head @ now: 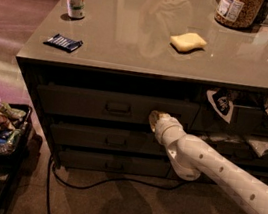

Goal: Close top drawer

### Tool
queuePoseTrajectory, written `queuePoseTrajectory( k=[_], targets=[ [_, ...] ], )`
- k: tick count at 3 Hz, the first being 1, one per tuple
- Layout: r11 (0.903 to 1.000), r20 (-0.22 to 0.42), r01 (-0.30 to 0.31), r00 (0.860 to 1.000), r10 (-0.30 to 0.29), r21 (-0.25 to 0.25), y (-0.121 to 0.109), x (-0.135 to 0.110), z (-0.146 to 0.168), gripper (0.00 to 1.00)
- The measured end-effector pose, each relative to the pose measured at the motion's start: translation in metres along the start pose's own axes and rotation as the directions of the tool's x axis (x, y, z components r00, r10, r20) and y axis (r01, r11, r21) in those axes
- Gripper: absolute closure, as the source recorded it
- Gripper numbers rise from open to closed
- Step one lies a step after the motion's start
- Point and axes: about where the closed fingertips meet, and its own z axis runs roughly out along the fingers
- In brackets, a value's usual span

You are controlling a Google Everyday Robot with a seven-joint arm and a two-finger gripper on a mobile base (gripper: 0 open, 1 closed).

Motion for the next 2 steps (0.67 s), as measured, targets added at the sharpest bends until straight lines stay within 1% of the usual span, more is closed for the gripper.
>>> queuePoseTrajectory(
  k=[1,2],
  targets=[
    [1.0,0.01,0.002,1.0,-0.002,-0.005,0.001,-0.001,-0.001,1.0],
    [0.9986,0.052,0.021,0.998,-0.018,-0.049,0.001,-0.007,-0.023,1.0]
  ],
)
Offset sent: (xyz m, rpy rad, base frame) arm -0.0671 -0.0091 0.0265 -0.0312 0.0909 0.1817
